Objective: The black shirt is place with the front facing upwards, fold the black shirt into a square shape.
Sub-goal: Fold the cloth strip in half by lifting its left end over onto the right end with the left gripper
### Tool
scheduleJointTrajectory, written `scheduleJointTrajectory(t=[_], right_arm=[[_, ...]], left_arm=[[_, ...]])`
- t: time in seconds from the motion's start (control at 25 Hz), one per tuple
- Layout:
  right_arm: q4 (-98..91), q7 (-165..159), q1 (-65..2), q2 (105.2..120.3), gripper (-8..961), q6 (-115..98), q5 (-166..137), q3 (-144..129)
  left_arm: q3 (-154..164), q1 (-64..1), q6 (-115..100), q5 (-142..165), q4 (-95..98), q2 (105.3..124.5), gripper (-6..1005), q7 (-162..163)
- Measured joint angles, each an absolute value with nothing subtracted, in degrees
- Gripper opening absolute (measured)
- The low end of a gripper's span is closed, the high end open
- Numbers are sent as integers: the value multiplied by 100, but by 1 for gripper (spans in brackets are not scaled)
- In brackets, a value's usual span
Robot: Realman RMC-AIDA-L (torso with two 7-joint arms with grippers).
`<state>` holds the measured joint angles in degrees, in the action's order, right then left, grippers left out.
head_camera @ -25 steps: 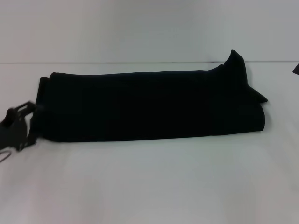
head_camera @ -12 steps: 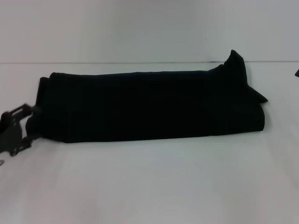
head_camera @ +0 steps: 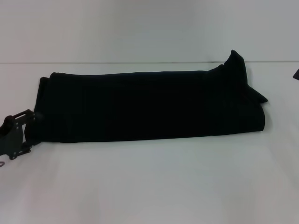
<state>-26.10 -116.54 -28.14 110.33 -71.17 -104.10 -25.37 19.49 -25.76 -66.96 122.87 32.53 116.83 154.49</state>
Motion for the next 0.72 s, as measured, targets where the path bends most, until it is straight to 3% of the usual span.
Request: scheduleJointTrajectory(t=[0.72], right_arm=[[-2626,-11662,-2835,11022,853,-7105,-10416,-2495]], left_arm=[[1952,-2773,-6363,12513,2969,11647,701,15894]])
